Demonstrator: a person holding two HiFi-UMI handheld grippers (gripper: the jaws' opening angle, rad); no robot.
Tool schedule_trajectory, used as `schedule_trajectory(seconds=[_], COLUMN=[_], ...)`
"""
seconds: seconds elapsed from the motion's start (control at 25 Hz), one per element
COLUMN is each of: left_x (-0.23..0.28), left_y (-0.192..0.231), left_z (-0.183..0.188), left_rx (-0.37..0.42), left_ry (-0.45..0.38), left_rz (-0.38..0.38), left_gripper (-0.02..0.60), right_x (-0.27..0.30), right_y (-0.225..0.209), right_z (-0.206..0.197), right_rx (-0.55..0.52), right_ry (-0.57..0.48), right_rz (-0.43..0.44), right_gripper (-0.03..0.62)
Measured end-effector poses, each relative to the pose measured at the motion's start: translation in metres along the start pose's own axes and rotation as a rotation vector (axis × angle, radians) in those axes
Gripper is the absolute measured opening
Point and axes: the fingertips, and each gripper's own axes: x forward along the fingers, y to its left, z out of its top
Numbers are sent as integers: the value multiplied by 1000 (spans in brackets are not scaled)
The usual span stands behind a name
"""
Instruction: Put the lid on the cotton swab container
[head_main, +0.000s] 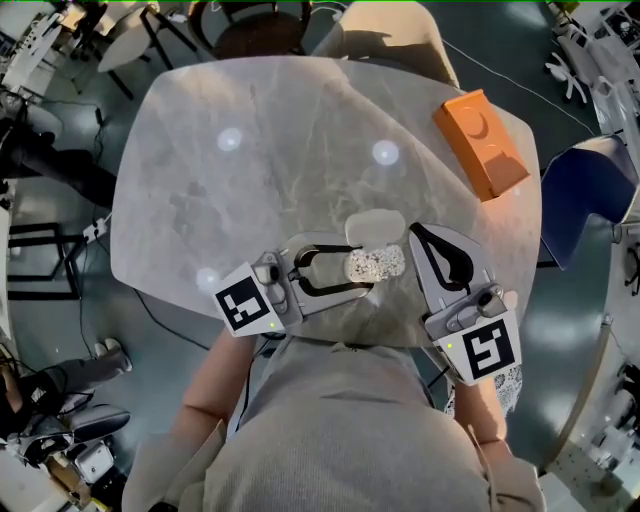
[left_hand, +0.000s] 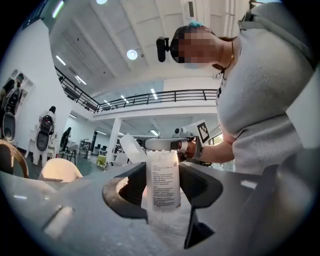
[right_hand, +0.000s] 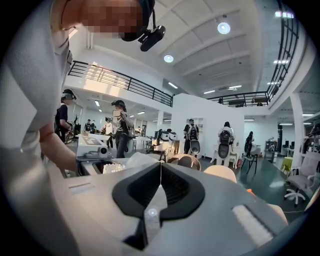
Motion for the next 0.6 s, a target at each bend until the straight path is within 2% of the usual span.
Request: schedule_trajectory(seconds=[0.12, 0.36, 0.6], left_x=[1, 6, 11], left_y=[-2, -10, -18], left_z=[3, 9, 14], left_rx=[-2, -36, -29], left_ry=[-5, -39, -43], left_rz=[-32, -109, -160], left_gripper=[198, 198, 198], right_x=[-6, -8, -6], right_y=[-6, -9, 2], right_z=[6, 10, 18], right_rx=[-22, 68, 122], right_ry=[-12, -15, -1], right_rz=[35, 122, 217], right_gripper=[17, 58, 89])
